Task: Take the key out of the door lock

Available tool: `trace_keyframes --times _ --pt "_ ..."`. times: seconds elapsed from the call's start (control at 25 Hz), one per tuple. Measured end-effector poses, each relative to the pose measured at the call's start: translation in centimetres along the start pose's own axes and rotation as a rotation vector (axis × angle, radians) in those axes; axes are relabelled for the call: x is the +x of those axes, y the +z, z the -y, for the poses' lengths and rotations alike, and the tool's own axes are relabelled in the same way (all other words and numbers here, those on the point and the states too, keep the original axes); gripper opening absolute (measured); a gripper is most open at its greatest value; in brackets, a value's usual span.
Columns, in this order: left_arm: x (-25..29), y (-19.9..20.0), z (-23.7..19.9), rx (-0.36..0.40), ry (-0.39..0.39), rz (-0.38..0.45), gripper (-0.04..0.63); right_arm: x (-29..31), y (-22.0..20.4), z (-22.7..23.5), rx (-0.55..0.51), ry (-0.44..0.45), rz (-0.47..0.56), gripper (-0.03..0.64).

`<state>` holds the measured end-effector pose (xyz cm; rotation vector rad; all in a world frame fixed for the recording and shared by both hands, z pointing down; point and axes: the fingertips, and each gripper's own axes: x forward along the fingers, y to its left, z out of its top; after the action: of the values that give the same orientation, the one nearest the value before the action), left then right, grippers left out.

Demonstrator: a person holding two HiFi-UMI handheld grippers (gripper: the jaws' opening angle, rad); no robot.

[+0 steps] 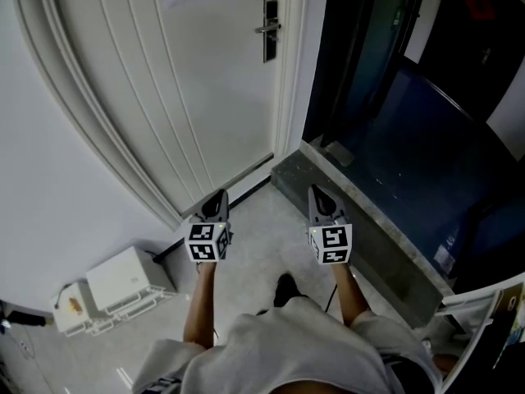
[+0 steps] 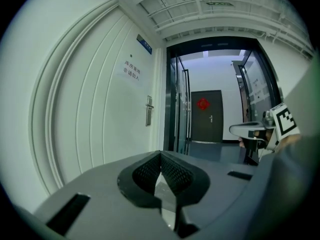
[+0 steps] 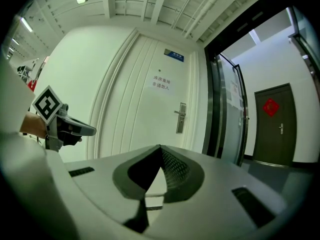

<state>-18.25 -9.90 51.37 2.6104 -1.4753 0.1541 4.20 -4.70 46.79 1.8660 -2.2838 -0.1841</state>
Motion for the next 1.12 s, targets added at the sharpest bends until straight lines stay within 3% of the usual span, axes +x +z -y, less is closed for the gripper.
trace_keyframes --times 0.36,0.84,1.12 --pt "7.4 0.2 -2.7 0.005 0.009 -0.017 0.018 7.5 -1.5 3.1 0.015 0.007 -0.01 0.023" --pt "27.9 8.1 -7.1 0.036 0.03 0.019 0.018 27.7 1.5 12.2 0.029 0.077 0.053 0.023" --pt "37.1 9.2 -10.0 0.024 0.047 -0.003 0.018 36.9 0.7 16.1 0.031 0.101 0.031 0.023"
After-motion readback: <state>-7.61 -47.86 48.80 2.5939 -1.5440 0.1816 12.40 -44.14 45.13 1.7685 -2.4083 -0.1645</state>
